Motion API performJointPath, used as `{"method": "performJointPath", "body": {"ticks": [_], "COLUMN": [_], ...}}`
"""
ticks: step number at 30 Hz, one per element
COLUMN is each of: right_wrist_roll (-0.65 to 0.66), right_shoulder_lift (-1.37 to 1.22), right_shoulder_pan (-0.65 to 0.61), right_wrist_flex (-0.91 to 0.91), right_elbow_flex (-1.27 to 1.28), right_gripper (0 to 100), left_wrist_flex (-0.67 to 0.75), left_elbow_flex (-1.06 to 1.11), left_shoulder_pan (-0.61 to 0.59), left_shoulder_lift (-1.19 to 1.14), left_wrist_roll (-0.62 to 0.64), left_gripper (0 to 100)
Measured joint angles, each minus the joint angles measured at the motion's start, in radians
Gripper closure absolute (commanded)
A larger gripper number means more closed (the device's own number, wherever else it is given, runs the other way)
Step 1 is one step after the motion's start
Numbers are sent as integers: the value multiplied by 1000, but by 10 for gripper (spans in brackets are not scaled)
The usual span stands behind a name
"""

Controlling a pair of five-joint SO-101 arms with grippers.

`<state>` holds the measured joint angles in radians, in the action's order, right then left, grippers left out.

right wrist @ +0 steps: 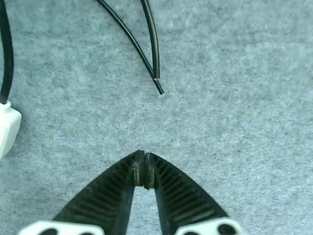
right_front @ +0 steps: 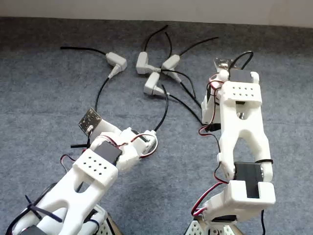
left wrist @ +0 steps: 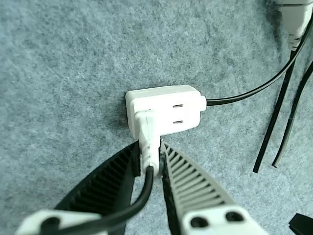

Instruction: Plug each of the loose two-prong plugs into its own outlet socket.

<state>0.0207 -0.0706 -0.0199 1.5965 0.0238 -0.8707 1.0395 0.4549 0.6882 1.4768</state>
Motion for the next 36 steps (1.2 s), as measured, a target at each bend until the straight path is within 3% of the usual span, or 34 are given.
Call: {"method": "performJointPath", "body": {"ticks": [5,21,29,36], "right_wrist_roll": [0,0,0,0], "right_shoulder_lift": [0,0,0,0], "right_shoulder_pan": [0,0,0,0], "right_wrist_flex": [-3,-3,-3,-3], "right_elbow_flex": [0,6,6,6], "right_gripper": [992,992,992,992], "left_wrist_flex": [0,-127,-141,-238], "left_elbow_flex": [0,3,3,3], "left_shoulder_pan": [-3,-196,-143,-124], "left_shoulder_lift": [0,0,0,0], "left_wrist_roll": [-11,-387,-423,-695], "left_gripper": [993,993,993,993]}}
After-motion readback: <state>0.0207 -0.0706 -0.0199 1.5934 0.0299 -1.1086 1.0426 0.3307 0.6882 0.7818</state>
